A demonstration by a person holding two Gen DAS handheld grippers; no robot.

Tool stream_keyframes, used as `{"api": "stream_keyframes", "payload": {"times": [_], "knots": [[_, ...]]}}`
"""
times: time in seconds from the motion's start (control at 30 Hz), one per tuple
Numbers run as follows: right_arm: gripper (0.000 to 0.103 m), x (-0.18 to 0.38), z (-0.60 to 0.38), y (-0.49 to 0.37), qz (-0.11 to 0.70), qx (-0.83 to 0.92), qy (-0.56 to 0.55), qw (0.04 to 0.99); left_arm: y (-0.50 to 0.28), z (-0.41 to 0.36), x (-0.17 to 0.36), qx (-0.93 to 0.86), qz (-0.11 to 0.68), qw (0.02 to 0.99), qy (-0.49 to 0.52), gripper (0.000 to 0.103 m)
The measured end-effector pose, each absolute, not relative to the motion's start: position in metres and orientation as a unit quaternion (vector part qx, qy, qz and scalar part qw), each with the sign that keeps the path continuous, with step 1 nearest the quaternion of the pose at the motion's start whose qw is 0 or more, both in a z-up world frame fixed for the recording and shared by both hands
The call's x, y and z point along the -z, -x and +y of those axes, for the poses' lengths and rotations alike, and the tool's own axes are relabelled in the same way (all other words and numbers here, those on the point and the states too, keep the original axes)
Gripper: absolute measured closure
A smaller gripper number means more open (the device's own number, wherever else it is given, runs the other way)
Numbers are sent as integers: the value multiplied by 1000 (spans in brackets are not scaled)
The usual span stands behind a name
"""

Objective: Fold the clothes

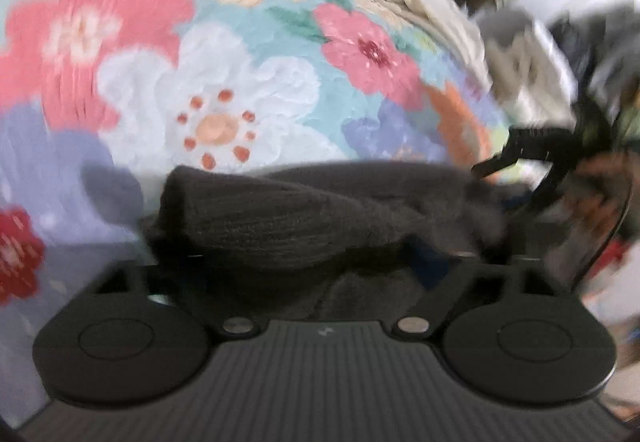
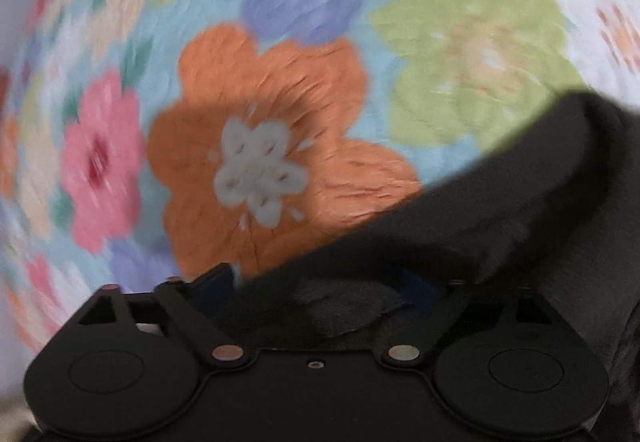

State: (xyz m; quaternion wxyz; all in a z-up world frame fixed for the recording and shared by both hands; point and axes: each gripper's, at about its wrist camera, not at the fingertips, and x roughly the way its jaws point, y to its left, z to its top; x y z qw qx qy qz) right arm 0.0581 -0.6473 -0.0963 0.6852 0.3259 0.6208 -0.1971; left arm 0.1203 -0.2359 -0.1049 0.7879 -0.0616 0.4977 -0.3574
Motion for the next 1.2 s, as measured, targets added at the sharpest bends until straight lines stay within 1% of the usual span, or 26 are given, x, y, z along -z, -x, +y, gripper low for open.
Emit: {"api": "stream_keyframes", "payload": {"times": [0.03, 0.07, 0.1, 0.17, 0.23, 0.3, 0.33, 0.4, 0.43, 0.53, 0.67, 0.73, 0.77, 0.8, 0.83, 0.9, 0.93, 1.0, 1.07, 1.1, 1.13, 1.17, 1.2], "knots": [[7, 97, -633, -60, 621, 209, -292, 696, -116, -238, 104, 359, 488, 794, 49, 56], [8, 97, -619, -62, 618, 222, -260, 708, -114, -238, 103, 365, 483, 794, 49, 77], [11, 97, -607, -61, 611, 229, -232, 721, -112, -238, 102, 374, 480, 791, 55, 84], [24, 93, -589, -58, 591, 222, -192, 751, -109, -237, 98, 374, 470, 798, 48, 86], [69, 83, -580, -50, 570, 206, -189, 773, -102, -240, 91, 369, 452, 812, 24, 87], [83, 75, -573, -41, 552, 195, -188, 788, -97, -244, 85, 363, 437, 823, 2, 88], [87, 71, -571, -36, 542, 191, -187, 796, -95, -246, 83, 360, 430, 828, -7, 88], [89, 61, -567, -24, 507, 175, -162, 829, -91, -248, 75, 351, 414, 839, -21, 88], [94, 55, -565, -21, 490, 166, -147, 843, -90, -248, 71, 347, 405, 846, -30, 89], [94, 39, -572, -15, 444, 155, -145, 870, -87, -246, 58, 333, 380, 862, -46, 90], [95, 20, -578, -25, 403, 150, -131, 893, -97, -237, 45, 319, 372, 871, -15, 90], [95, 8, -580, -31, 385, 140, -123, 904, -100, -238, 36, 298, 344, 889, -43, 90], [98, 1, -579, -37, 369, 137, -122, 911, -101, -237, 31, 291, 332, 896, -51, 90], [101, -8, -576, -40, 347, 126, -119, 922, -105, -232, 24, 289, 325, 900, -41, 90], [101, -18, -573, -43, 323, 114, -116, 932, -111, -224, 16, 290, 320, 901, -21, 90], [101, -41, -558, -53, 288, 101, -73, 950, -118, -211, 2, 277, 310, 910, 8, 93], [101, -48, -552, -59, 284, 91, -52, 953, -118, -207, -3, 267, 300, 916, 10, 95], [101, -54, -547, -65, 289, 76, -60, 953, -116, -205, -6, 257, 280, 925, -15, 97], [99, -51, -543, -67, 318, 35, -75, 944, -119, -205, 4, 268, 300, 915, -18, 97], [90, -44, -540, -68, 339, 22, -73, 938, -123, -202, 13, 271, 319, 908, -1, 97], [76, -37, -538, -69, 360, 11, -68, 930, -127, -199, 24, 280, 344, 896, 21, 98], [67, -27, -536, -68, 381, 11, -60, 923, -131, -196, 35, 287, 366, 884, 39, 98], [53, -19, -536, -68, 395, 17, -51, 917, -135, -194, 46, 287, 386, 875, 52, 98]]}}
